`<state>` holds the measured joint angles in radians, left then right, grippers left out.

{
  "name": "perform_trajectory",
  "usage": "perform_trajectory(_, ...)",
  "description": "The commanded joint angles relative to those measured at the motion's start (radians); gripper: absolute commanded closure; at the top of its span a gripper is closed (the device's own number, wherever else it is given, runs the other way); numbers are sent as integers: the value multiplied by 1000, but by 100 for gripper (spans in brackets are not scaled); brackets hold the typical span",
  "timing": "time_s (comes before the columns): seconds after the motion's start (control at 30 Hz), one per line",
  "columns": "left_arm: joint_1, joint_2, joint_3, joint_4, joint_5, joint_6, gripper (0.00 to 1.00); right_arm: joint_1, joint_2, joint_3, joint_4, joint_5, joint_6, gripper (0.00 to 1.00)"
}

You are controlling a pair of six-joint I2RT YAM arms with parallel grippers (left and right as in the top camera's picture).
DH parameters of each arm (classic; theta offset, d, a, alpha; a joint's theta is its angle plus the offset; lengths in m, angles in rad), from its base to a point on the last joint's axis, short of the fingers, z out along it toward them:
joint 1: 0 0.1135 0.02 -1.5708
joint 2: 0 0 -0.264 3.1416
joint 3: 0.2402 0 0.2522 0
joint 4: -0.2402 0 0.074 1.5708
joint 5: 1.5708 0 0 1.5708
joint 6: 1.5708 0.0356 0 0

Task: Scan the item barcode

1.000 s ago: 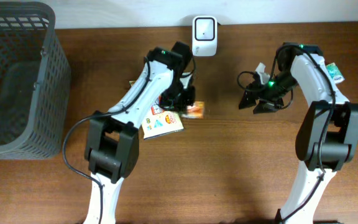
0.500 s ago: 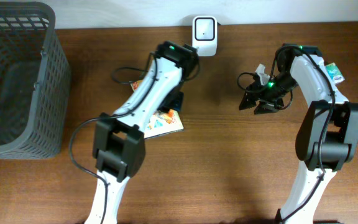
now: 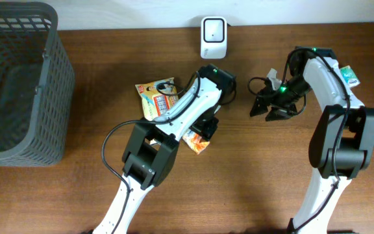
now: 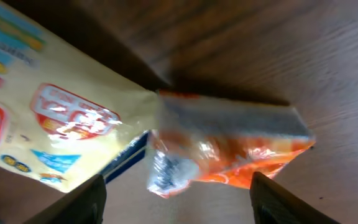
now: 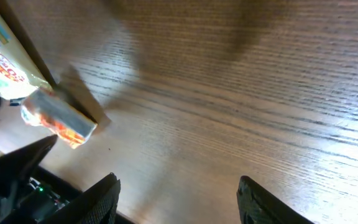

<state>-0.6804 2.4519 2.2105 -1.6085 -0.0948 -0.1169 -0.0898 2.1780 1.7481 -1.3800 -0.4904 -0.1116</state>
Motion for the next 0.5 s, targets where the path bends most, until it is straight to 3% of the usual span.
perform_trajectory(0.0, 69, 1, 169, -68, 59, -47, 22, 4, -12, -5, -5, 5, -4, 39)
perform_trajectory(0.07, 123, -17, 230, -80, 213, -23, 12, 4, -12, -5, -9, 4, -4, 39)
perform_trajectory(0.13, 184, -38, 230, -80, 370, 29, 7, 4, -12, -5, -16, 5, -5, 38)
perform_trajectory(0.27, 254, -43, 217, -80, 392, 28, 0, 4, -12, -5, -24, 6, -5, 38)
perform_trajectory(0.47, 302, -146, 160, -80, 394, 25, 1, 4, -12, -5, -24, 5, -8, 38)
